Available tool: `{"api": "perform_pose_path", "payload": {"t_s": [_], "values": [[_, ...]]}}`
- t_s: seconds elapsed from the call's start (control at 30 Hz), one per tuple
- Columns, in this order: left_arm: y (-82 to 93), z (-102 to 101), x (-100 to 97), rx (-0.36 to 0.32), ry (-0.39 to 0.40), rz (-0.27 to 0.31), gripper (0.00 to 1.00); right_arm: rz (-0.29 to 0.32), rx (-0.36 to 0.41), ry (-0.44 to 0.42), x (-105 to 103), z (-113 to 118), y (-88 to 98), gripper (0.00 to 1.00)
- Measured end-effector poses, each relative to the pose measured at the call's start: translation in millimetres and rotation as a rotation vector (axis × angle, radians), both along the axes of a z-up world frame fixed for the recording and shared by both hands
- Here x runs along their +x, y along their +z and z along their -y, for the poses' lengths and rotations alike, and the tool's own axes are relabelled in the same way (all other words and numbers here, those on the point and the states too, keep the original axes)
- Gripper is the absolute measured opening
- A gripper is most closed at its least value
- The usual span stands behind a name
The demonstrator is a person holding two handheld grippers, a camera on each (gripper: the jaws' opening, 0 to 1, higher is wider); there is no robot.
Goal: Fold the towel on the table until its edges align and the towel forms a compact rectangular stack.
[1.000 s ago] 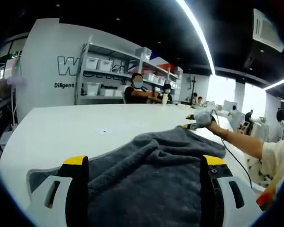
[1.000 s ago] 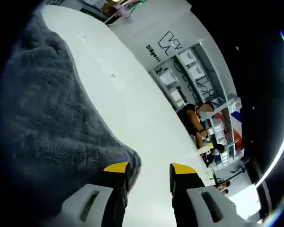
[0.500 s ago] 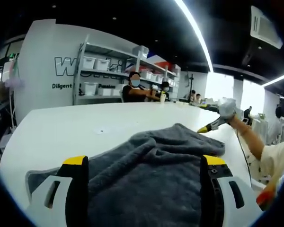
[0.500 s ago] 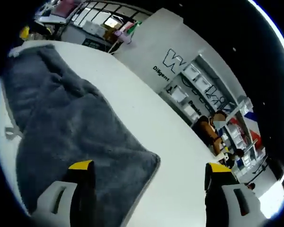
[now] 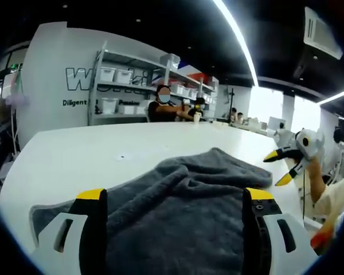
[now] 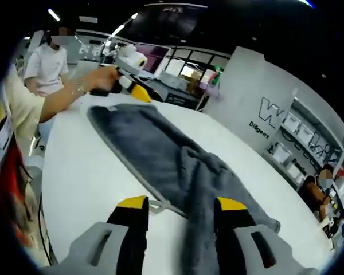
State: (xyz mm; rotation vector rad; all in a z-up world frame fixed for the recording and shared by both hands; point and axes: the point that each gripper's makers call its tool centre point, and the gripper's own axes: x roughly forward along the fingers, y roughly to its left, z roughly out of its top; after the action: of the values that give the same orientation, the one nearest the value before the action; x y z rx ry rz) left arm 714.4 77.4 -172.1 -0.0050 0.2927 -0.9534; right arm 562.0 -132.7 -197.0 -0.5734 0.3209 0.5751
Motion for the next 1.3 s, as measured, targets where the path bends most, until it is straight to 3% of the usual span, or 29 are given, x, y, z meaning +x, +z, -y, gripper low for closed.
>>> {"api": "perform_pose_path", "payload": {"t_s": [0.03, 0.07, 0.13, 0.27, 0.5, 0.6, 0.93, 1.13, 1.3], "values": [[0.0, 0, 0.0, 0.000, 0.000, 0.000, 0.96, 0.000, 0.000, 0.000, 0, 0, 0.0, 0.27], [-0.6, 1, -0.2, 0.002, -0.001, -0.002, 0.96, -0.054, -0.005, 0.079, -12, -29, -18.4, 0.27], [-1.1, 1, -0.5, 0.002, -0.002, -0.003, 0.96, -0.086, -0.048, 0.095, -14, -33, -29.6, 0.25], [-3.5, -1, 1.7, 0.005, 0.003, -0.012, 0.96, -0.133, -0.057, 0.118, -10, -42, -46.2, 0.17], [-5.4, -2, 3.5, 0.011, 0.008, -0.017, 0.96, -0.187, -0.056, 0.102, -1, -42, -59.0, 0.12], [-5.3, -2, 3.1, 0.011, 0.007, -0.016, 0.96, -0.201, -0.041, 0.086, 4, -39, -62.0, 0.06], [-5.3, -3, 2.5, 0.012, 0.009, -0.017, 0.95, -0.263, -0.009, 0.062, 5, -37, -73.1, 0.00], [-5.6, -3, 1.1, 0.014, 0.008, -0.018, 0.95, -0.256, -0.003, 0.068, 3, -37, -72.1, 0.00], [-3.9, -3, 1.9, 0.012, 0.008, -0.017, 0.95, -0.227, 0.046, 0.079, 1, -40, -60.1, 0.00]]}}
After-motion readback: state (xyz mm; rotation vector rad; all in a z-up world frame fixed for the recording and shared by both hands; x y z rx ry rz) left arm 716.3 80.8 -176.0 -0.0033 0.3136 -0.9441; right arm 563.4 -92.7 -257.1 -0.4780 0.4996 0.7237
